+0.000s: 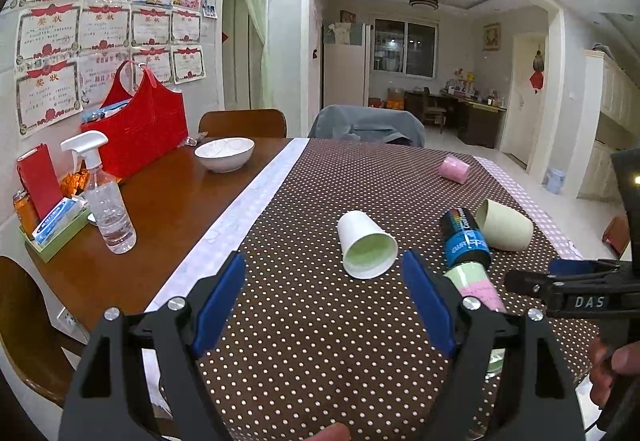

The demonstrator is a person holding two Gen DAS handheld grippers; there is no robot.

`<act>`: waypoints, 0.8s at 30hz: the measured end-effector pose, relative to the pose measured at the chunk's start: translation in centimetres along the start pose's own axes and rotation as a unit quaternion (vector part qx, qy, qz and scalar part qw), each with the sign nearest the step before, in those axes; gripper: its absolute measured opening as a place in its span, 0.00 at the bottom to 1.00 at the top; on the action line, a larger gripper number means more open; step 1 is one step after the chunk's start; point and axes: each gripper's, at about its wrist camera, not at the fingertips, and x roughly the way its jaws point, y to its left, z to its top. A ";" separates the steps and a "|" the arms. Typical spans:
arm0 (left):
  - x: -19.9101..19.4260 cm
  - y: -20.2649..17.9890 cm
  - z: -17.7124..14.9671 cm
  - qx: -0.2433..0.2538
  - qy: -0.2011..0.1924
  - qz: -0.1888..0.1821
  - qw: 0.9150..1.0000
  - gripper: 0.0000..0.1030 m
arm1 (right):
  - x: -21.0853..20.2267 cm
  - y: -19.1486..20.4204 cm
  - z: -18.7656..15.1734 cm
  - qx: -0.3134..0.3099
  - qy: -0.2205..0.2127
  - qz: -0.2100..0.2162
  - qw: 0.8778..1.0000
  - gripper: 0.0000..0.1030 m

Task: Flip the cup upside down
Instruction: 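Close the right tool on the pink cylinder while the left tool opens and releases it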

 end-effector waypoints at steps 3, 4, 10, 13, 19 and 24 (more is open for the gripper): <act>1.1 0.2 0.1 0.001 0.006 -0.002 1.000 0.77 | 1.7 -0.2 0.5 0.006 0.027 -0.003 1.000 0.94; 1.7 0.3 0.1 0.001 0.010 -0.004 1.000 0.77 | 2.2 -0.2 0.7 0.007 0.035 -0.002 0.999 0.94; 5.0 0.1 -0.1 0.007 0.038 -0.013 0.999 0.77 | 5.9 -0.1 1.7 0.026 0.099 0.019 0.995 0.94; 6.4 0.1 -0.4 0.008 0.052 -0.021 0.998 0.77 | 7.0 0.0 2.0 0.029 0.121 0.018 0.992 0.94; 8.3 0.3 -0.8 0.002 0.071 -0.029 0.997 0.77 | 8.9 -0.1 2.8 0.036 0.168 0.027 0.985 0.94; 9.1 0.2 -1.1 -0.001 0.081 -0.032 0.996 0.77 | 10.6 -0.1 3.4 0.033 0.209 0.028 0.977 0.93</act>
